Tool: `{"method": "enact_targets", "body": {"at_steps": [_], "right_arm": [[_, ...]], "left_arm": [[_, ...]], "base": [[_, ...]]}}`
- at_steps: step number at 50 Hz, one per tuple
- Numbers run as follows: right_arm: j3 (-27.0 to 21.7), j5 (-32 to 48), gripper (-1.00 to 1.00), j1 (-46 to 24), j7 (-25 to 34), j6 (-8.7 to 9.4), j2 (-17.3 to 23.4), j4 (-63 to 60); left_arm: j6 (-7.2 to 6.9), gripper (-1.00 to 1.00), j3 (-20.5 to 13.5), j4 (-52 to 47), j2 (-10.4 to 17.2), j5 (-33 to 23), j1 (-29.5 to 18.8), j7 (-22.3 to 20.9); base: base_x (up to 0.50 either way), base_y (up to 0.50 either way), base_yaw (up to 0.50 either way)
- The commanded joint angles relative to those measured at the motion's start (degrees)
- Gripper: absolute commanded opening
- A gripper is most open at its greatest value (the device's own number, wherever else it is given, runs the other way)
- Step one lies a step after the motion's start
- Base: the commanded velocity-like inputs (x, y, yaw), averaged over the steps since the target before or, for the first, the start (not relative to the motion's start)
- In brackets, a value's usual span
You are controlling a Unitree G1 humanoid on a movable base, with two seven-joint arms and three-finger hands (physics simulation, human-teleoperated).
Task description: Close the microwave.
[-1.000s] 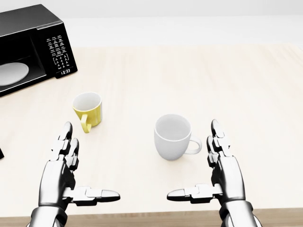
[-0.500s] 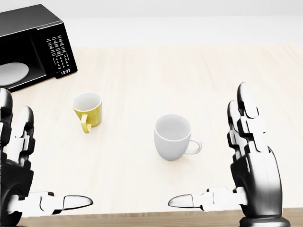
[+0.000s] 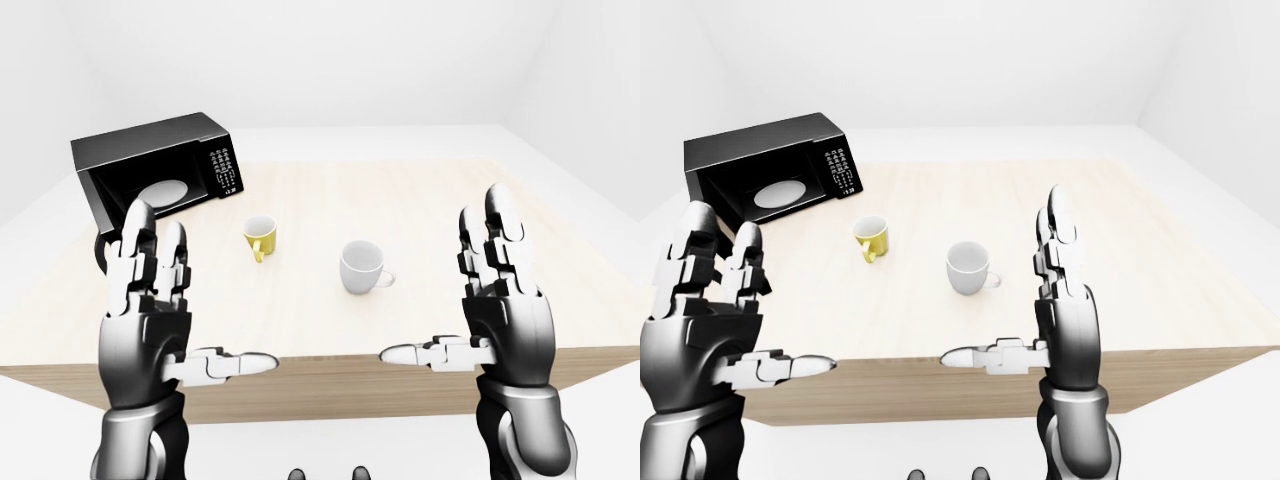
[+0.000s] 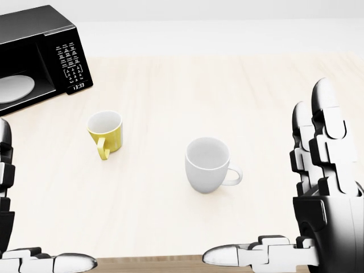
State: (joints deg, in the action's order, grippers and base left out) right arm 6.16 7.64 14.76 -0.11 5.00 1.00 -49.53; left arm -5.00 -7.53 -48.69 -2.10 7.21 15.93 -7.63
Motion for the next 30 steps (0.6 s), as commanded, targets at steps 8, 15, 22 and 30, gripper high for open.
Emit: {"method": "enact_targets", "body": {"at_steps": [8,15,22,30], "right_arm": [[1.5,0.32,1.0,1.76,1.23,0.0,0.95,-1.54],[1.81,0.84,1.0,2.03,1.63,0.0,1.06,-1.82],[2.32,1.32,1.0,2.07,1.45,0.0,1.07,-1.48],[3.11,1.74,1.0,2.12,1.09,0.0,1.22,-0.33]], "left_arm": [[0.0,1.0,0.14,-2.23,-0.24,0.75,1.28,-0.89],[0.0,1.0,-0.37,-2.84,-0.44,1.69,1.35,-1.18],[0.0,1.0,-0.69,-2.46,-0.48,1.97,1.09,-1.24],[0.0,1.0,-0.78,-2.01,-0.39,1.89,0.76,-1.16]], "base": [[0.0,0.0,0.0],[0.0,0.29,0.0],[0.0,0.5,0.0],[0.0,0.5,0.0]]}}
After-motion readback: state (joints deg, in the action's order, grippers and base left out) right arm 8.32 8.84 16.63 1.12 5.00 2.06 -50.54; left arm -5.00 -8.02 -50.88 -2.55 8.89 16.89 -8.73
